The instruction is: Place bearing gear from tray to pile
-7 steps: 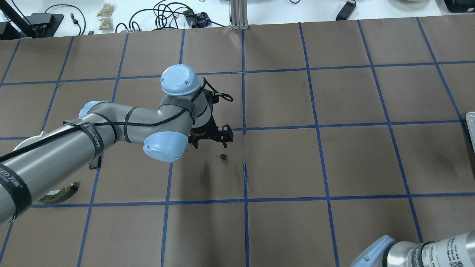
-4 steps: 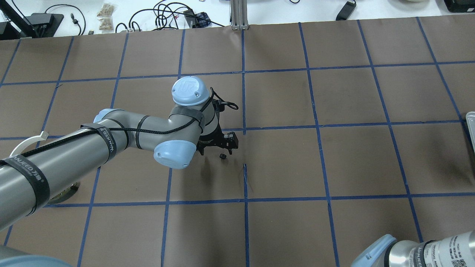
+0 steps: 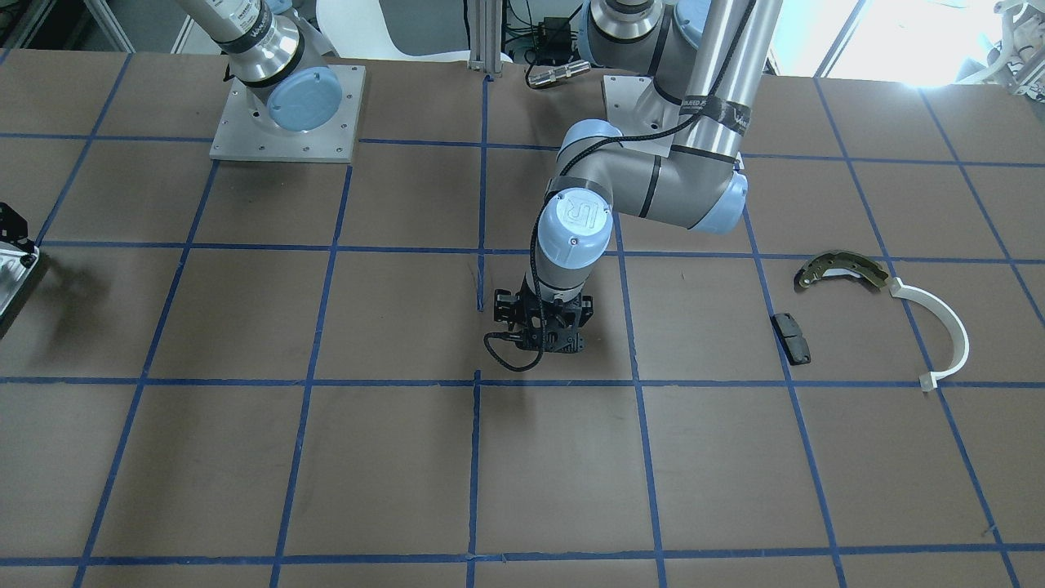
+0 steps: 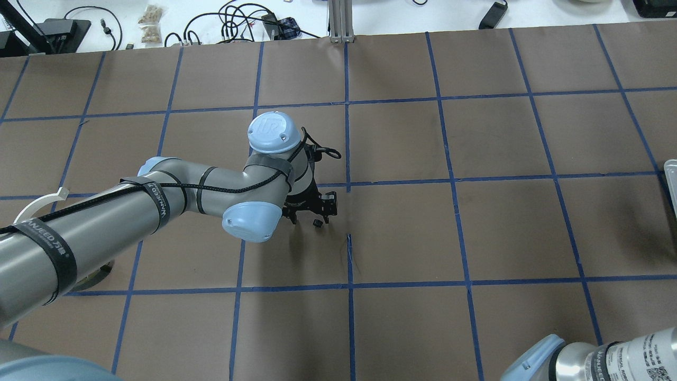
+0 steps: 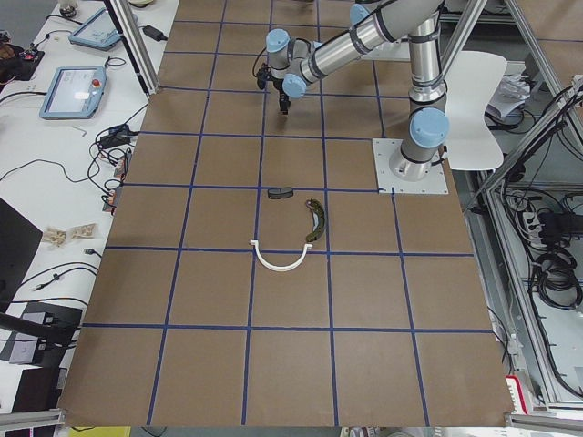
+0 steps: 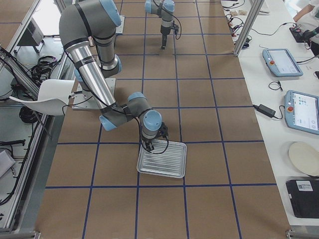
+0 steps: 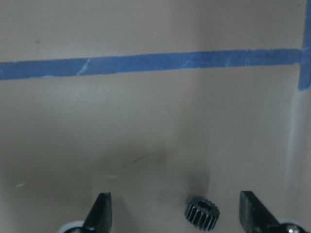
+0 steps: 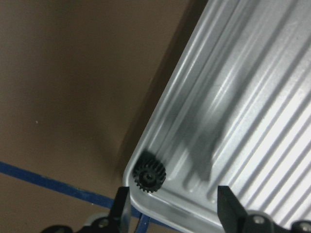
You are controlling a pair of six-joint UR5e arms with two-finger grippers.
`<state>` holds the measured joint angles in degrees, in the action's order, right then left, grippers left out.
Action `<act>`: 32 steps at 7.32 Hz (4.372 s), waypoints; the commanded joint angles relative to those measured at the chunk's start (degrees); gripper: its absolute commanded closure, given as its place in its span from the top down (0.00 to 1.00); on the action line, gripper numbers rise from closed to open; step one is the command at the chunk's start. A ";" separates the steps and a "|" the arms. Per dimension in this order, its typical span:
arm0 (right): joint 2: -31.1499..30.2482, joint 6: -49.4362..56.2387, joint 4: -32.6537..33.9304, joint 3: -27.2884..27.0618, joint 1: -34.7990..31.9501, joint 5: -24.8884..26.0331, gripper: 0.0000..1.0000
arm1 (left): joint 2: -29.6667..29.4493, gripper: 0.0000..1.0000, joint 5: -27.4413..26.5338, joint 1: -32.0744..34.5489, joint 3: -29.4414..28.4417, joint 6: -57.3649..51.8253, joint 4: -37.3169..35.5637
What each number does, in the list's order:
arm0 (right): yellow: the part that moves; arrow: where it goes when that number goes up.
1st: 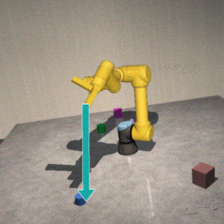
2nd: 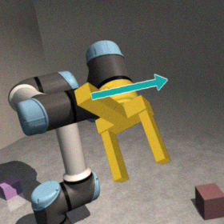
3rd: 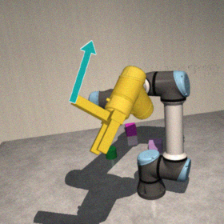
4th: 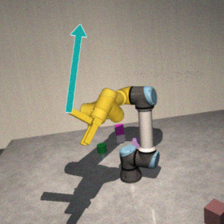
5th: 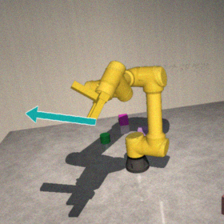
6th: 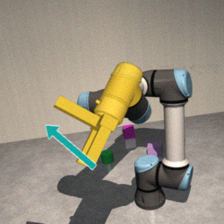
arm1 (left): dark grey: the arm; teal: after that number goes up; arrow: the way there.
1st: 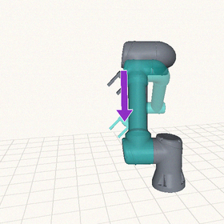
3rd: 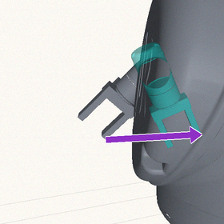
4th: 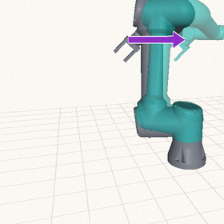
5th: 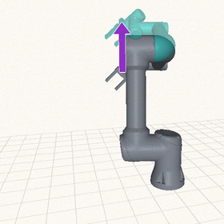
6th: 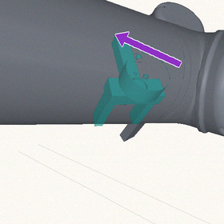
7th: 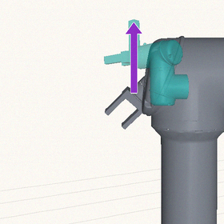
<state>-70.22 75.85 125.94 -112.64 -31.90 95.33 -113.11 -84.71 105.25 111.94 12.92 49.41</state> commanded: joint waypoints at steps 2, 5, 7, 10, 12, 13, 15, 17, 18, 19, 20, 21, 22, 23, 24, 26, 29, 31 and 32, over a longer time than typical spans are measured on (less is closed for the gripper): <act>0.17 -0.26 0.88 0.23 -0.09 -0.14 0.67 | -0.44 0.16 -0.02 0.04 0.04 -0.09 -0.02; 1.23 -1.14 0.79 0.05 -0.09 -0.50 0.65 | -0.36 0.00 -0.02 0.13 -0.14 0.08 -0.02; 1.23 -1.14 0.79 0.06 -0.09 -0.50 0.59 | 0.69 0.00 -0.37 -0.66 -0.84 -0.96 0.50; 1.23 -1.23 0.79 0.14 -0.09 -0.58 0.55 | 3.15 0.00 -0.98 -7.75 -8.62 -8.39 14.49; 1.23 -1.58 0.79 0.14 -0.09 -0.58 0.55 | 5.43 0.00 -3.08 -17.66 -16.02 -19.02 28.05; 1.23 -3.23 0.79 0.06 -0.09 -0.41 0.47 | 5.53 0.00 -5.53 -24.50 -18.14 -26.73 30.45; 1.23 -3.43 0.79 0.23 -0.09 -0.50 0.34 | 5.36 0.00 -9.58 -33.76 -17.46 -36.09 29.61; 1.23 -3.43 0.79 0.23 -0.09 -0.50 0.28 | 4.05 0.00 -12.21 -40.79 -17.55 -49.58 26.46; 1.23 -3.34 0.79 0.23 -0.09 -0.50 0.26 | 2.65 0.00 -13.11 -44.83 -16.76 -56.27 21.22; 1.23 -3.34 0.71 0.32 -0.09 -0.50 0.24 | 1.68 0.00 -12.94 -48.01 -15.36 -59.30 19.25; 1.23 -3.34 0.62 0.32 -0.09 -0.50 0.22 | 1.06 0.00 -12.85 -49.26 -13.87 -61.07 17.05; 1.14 -3.43 0.62 0.41 -0.09 -0.50 0.21 | 0.96 0.00 -12.77 -49.44 -11.76 -61.17 16.25; 1.14 -3.43 0.62 0.41 -0.09 -0.50 0.20 | 0.79 0.00 -12.68 -49.44 -9.22 -60.57 15.72; 1.05 -3.43 0.62 0.41 -0.09 -0.41 0.19 | 0.09 0.00 -12.68 -49.44 -7.28 -61.26 10.49; 0.88 -3.43 0.53 0.41 -0.09 -0.41 0.18 | -0.09 0.00 -12.94 -49.44 -6.39 -61.35 9.31; 0.53 -3.43 0.36 0.41 -0.09 -0.23 0.16 | -0.18 0.69 -13.21 -49.36 -6.29 -61.18 9.73; -0.61 -6.74 -0.43 0.32 -0.61 -0.32 0.15 | 0.96 0.96 -13.20 -49.09 -7.08 -61.09 11.57; -1.58 -8.77 -0.61 -0.12 -2.44 -0.32 0.14 | 1.75 0.97 -13.12 -48.13 -7.69 -61.00 11.93; -2.37 -10.01 -0.96 -0.21 -4.81 -0.23 0.14 | 2.28 0.97 -12.77 -47.43 -9.44 -60.22 13.85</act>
<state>-71.80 67.54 125.30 -112.71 -34.30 95.01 -111.47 -97.76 57.00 104.05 -47.94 61.64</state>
